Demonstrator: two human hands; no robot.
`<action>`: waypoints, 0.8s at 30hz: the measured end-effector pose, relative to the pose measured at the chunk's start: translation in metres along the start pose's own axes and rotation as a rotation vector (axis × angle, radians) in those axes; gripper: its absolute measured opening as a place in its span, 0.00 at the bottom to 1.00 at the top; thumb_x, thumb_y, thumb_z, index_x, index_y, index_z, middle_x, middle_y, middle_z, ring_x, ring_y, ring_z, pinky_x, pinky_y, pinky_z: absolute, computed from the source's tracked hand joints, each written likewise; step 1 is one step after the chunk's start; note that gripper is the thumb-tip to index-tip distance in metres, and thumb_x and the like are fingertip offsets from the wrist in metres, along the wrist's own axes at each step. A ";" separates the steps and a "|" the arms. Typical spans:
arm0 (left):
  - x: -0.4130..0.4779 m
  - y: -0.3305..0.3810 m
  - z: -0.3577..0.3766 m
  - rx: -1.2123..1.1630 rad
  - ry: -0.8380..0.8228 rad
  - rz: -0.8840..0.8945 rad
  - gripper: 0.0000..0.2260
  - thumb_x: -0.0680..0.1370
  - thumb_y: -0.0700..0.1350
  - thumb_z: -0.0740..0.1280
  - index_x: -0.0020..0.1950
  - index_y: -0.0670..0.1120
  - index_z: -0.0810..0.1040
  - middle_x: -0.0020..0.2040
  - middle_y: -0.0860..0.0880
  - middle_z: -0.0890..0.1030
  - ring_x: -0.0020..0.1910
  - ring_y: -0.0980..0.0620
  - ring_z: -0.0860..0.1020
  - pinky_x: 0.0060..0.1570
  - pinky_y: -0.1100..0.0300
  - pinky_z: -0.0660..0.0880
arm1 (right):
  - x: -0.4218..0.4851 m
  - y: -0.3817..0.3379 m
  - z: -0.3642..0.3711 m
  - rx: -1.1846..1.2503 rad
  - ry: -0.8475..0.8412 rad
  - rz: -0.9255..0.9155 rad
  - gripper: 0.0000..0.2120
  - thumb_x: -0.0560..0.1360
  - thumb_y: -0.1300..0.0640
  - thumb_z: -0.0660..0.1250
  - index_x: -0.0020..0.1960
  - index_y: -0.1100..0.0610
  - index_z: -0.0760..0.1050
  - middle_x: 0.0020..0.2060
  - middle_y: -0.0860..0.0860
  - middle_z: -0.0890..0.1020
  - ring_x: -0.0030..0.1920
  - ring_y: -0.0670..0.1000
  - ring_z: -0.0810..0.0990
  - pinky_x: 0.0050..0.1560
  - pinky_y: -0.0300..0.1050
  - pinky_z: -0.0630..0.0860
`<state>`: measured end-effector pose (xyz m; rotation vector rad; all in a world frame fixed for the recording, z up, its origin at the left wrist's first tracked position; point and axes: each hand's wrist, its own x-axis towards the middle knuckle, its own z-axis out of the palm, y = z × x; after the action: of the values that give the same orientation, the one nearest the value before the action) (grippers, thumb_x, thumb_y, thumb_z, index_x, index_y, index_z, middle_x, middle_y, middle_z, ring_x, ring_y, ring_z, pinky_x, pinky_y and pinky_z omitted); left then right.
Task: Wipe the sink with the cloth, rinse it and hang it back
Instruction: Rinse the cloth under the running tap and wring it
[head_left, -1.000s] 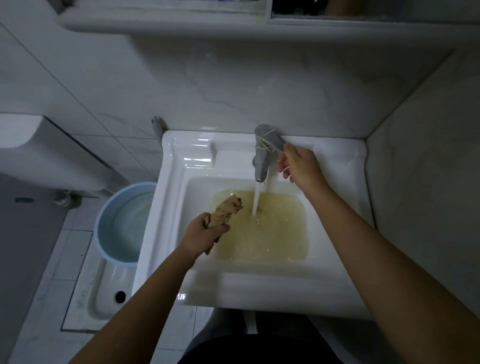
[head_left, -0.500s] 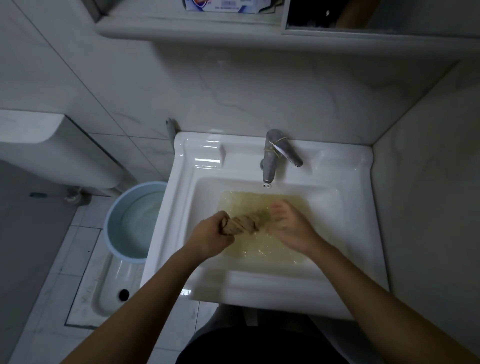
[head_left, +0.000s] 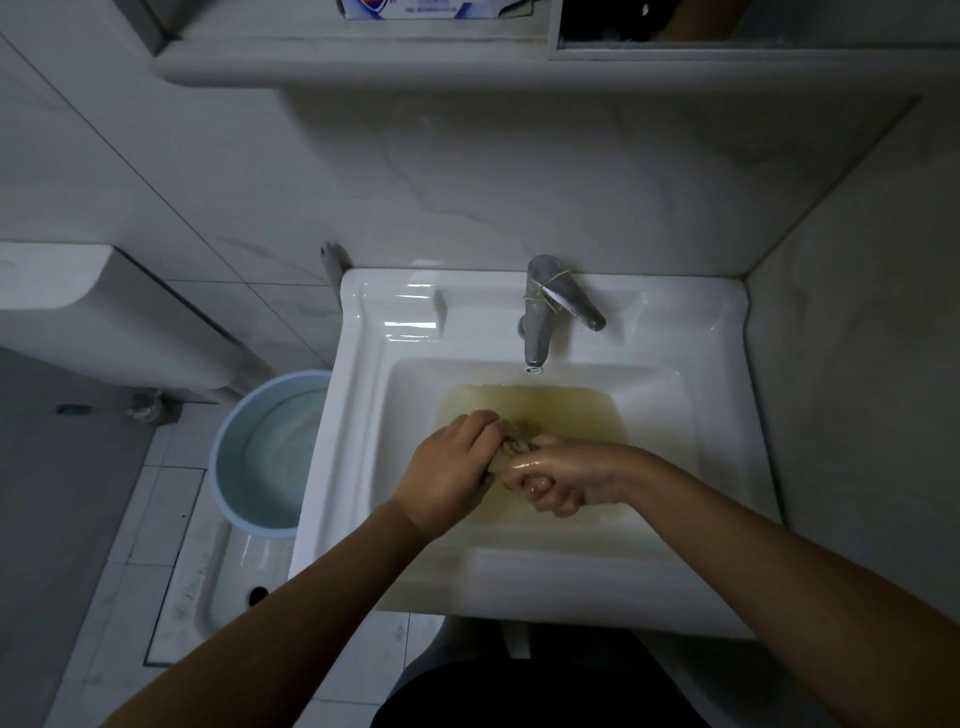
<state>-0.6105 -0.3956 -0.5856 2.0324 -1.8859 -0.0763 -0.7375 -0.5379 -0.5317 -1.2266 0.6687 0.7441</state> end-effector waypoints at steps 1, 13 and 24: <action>0.002 -0.002 0.001 0.005 0.006 0.042 0.17 0.68 0.40 0.68 0.57 0.44 0.77 0.51 0.45 0.82 0.44 0.44 0.80 0.33 0.55 0.75 | 0.000 -0.001 -0.001 -0.052 -0.025 0.013 0.11 0.71 0.56 0.64 0.33 0.51 0.65 0.27 0.47 0.62 0.26 0.46 0.56 0.25 0.39 0.51; 0.054 -0.009 0.003 -0.100 -0.726 -0.419 0.11 0.74 0.50 0.67 0.33 0.47 0.73 0.35 0.49 0.78 0.40 0.46 0.77 0.37 0.59 0.68 | 0.049 0.000 -0.026 -1.456 0.636 -0.263 0.13 0.75 0.47 0.63 0.42 0.56 0.79 0.43 0.55 0.84 0.44 0.61 0.83 0.37 0.45 0.68; 0.061 -0.011 -0.020 -1.120 -0.993 -1.045 0.18 0.72 0.42 0.63 0.26 0.52 0.60 0.23 0.52 0.60 0.21 0.53 0.55 0.25 0.65 0.51 | 0.058 -0.013 -0.038 -1.510 0.612 -0.452 0.03 0.69 0.53 0.68 0.37 0.51 0.78 0.35 0.52 0.83 0.38 0.60 0.82 0.34 0.43 0.64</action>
<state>-0.5876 -0.4495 -0.5578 1.8356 -0.4228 -2.0949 -0.6946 -0.5688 -0.5777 -2.9433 0.1673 0.3956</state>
